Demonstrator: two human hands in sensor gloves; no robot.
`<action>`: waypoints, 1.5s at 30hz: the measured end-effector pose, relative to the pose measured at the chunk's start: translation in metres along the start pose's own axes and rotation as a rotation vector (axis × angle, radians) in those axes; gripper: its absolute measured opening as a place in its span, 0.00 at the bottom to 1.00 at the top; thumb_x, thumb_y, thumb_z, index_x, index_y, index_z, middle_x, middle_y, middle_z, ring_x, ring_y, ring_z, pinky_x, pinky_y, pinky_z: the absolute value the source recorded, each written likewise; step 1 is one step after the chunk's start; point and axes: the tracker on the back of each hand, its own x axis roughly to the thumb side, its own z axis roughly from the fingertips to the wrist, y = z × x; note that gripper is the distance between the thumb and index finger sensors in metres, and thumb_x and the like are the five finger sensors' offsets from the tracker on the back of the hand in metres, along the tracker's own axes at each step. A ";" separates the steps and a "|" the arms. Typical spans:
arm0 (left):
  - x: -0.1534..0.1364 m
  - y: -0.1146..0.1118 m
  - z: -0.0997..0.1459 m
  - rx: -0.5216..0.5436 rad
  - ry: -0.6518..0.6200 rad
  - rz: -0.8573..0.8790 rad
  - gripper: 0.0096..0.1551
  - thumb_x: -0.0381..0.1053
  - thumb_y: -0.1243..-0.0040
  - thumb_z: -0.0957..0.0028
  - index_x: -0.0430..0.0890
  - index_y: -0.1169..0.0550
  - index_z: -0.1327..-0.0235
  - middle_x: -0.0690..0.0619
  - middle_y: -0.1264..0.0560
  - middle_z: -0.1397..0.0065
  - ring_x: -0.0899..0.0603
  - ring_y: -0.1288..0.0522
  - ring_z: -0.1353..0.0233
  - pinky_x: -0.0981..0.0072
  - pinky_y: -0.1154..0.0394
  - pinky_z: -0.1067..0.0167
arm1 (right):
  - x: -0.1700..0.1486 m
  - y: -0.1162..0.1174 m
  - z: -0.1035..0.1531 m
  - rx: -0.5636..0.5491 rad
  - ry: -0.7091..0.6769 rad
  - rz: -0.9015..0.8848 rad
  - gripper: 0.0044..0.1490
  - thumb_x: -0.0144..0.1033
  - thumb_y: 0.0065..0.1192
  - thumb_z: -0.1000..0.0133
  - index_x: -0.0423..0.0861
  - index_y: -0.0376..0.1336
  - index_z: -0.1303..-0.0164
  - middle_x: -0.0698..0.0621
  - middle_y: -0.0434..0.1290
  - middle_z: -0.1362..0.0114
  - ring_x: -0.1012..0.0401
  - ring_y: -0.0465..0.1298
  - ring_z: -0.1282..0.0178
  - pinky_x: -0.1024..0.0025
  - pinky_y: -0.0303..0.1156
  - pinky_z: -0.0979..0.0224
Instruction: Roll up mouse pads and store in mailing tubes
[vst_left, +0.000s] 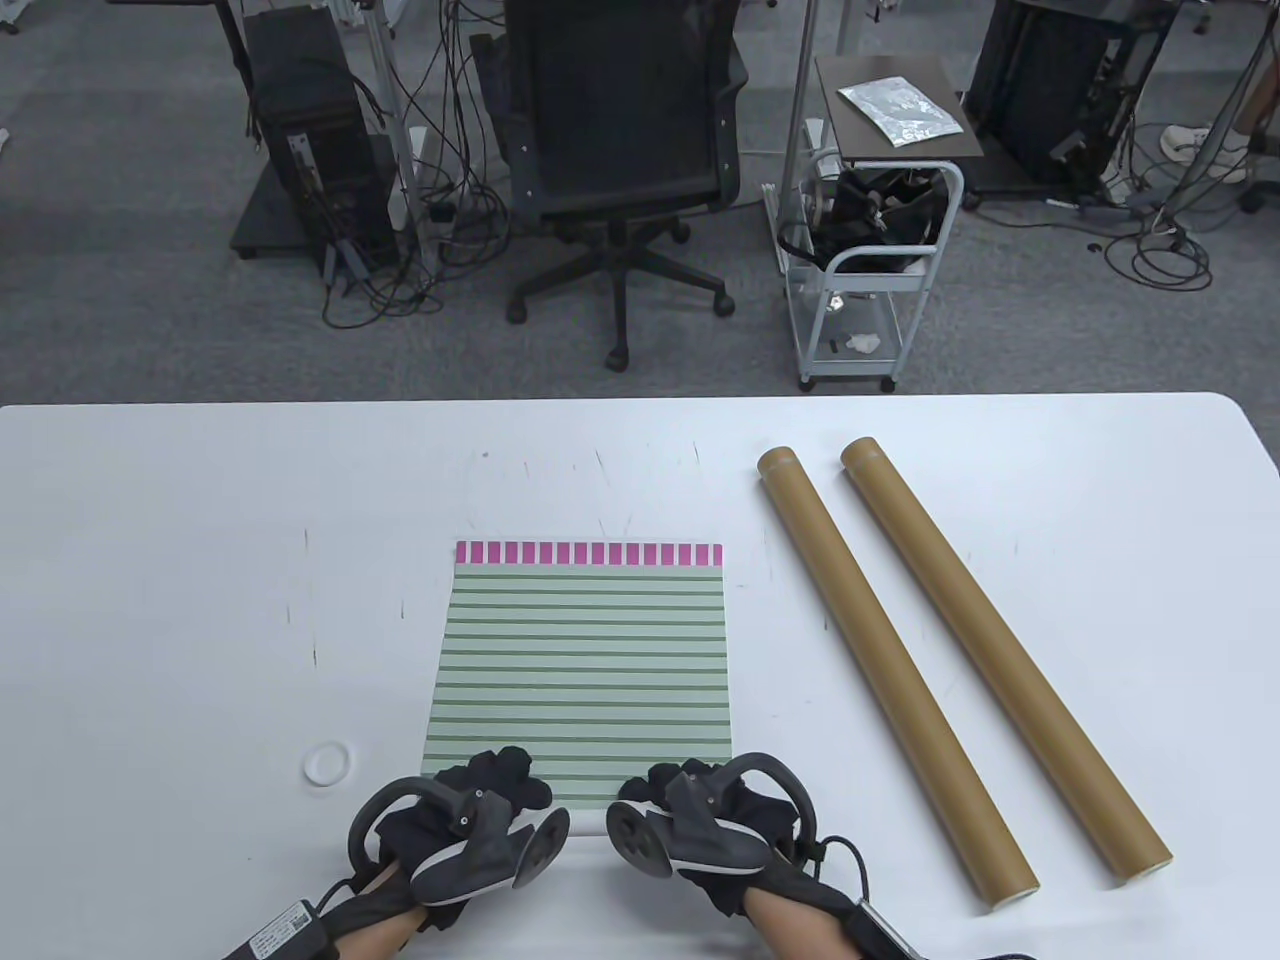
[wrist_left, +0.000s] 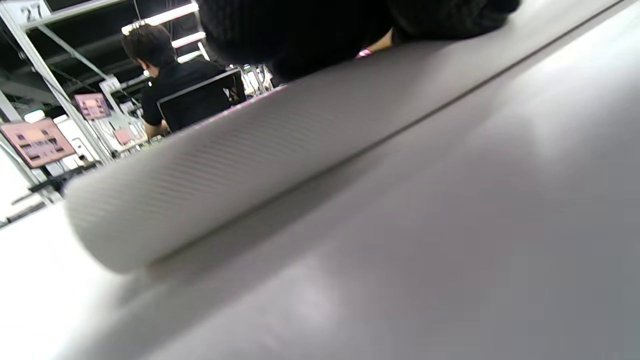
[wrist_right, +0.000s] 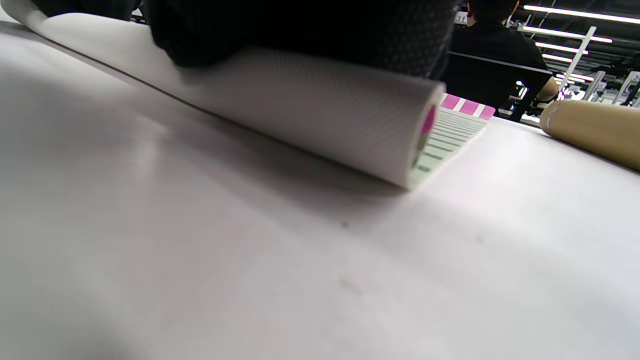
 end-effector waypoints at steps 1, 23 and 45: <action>-0.003 0.000 0.001 -0.016 -0.027 0.038 0.22 0.59 0.47 0.55 0.65 0.26 0.46 0.64 0.29 0.34 0.57 0.21 0.41 0.78 0.18 0.45 | -0.001 0.000 -0.001 0.008 0.003 -0.004 0.29 0.36 0.56 0.50 0.58 0.66 0.35 0.56 0.75 0.37 0.59 0.79 0.46 0.68 0.78 0.41; -0.023 -0.002 -0.010 -0.205 -0.077 0.291 0.24 0.61 0.42 0.61 0.63 0.20 0.50 0.63 0.18 0.47 0.55 0.16 0.48 0.74 0.18 0.48 | 0.012 -0.001 0.008 0.018 -0.106 0.062 0.31 0.39 0.61 0.52 0.54 0.64 0.36 0.54 0.76 0.39 0.58 0.79 0.47 0.66 0.78 0.41; -0.012 0.002 -0.002 -0.039 -0.083 0.076 0.25 0.62 0.43 0.60 0.70 0.23 0.47 0.67 0.19 0.42 0.58 0.17 0.41 0.70 0.19 0.38 | 0.013 -0.003 0.010 0.053 -0.108 0.096 0.41 0.47 0.59 0.50 0.49 0.55 0.25 0.49 0.66 0.29 0.54 0.72 0.38 0.65 0.74 0.36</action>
